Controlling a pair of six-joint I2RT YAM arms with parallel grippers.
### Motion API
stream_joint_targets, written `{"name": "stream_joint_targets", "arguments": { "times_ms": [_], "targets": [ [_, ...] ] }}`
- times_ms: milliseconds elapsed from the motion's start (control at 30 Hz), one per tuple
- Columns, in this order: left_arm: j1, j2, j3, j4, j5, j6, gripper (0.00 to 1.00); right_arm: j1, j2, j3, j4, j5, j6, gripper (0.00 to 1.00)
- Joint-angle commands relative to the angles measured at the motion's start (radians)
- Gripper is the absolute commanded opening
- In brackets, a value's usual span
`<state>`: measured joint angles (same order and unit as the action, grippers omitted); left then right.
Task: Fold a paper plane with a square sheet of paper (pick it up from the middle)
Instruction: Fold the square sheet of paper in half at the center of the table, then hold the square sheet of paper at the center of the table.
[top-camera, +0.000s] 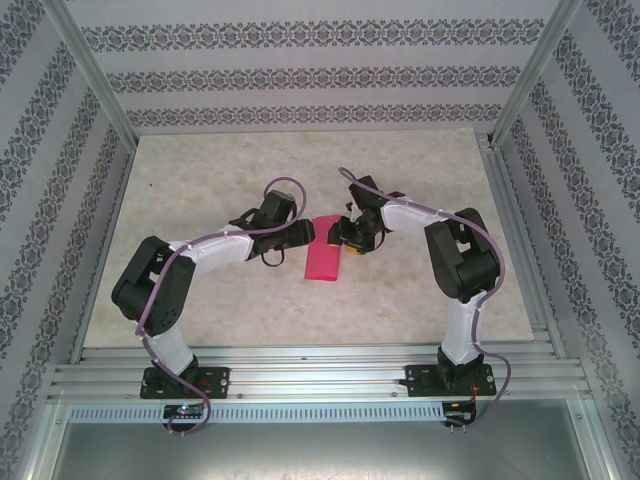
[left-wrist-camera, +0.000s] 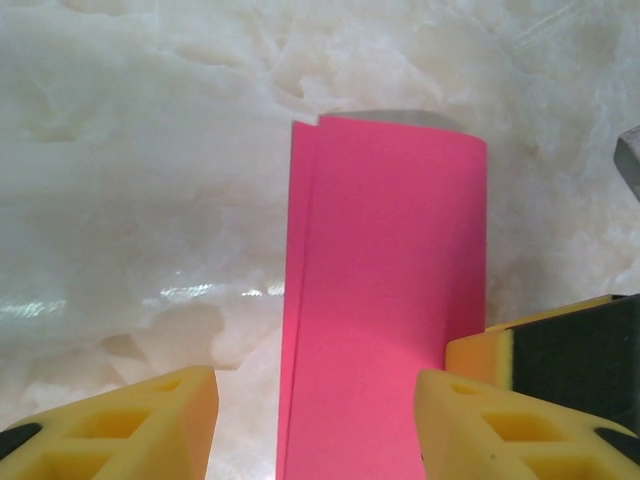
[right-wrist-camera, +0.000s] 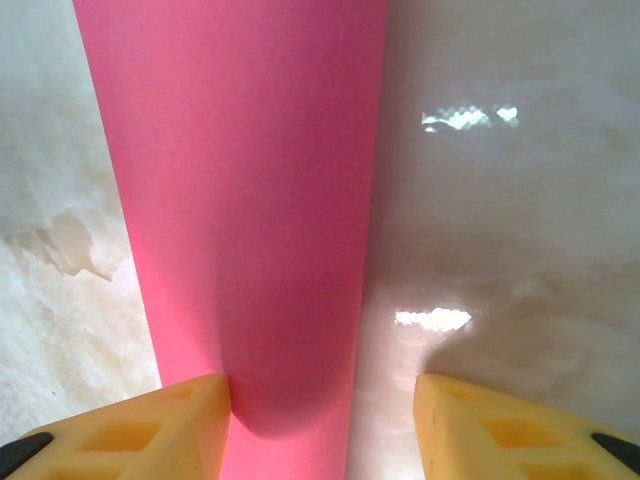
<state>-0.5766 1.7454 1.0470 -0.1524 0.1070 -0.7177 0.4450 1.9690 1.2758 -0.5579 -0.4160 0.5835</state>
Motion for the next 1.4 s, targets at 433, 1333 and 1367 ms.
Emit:
{"name": "stream_joint_targets", "arguments": {
  "times_ms": [433,1333,1367],
  "targets": [
    [-0.004,0.074,0.071,0.002,0.066,-0.049,0.46,0.009,0.042,0.028,-0.008,0.018,0.004,0.52],
    [0.003,0.084,0.081,0.003,0.055,-0.072,0.43,0.029,0.069,0.063,-0.082,0.101,0.017,0.52],
    [0.004,0.083,0.081,-0.001,0.053,-0.071,0.43,0.03,0.07,0.066,-0.092,0.112,0.021,0.52]
  ]
}}
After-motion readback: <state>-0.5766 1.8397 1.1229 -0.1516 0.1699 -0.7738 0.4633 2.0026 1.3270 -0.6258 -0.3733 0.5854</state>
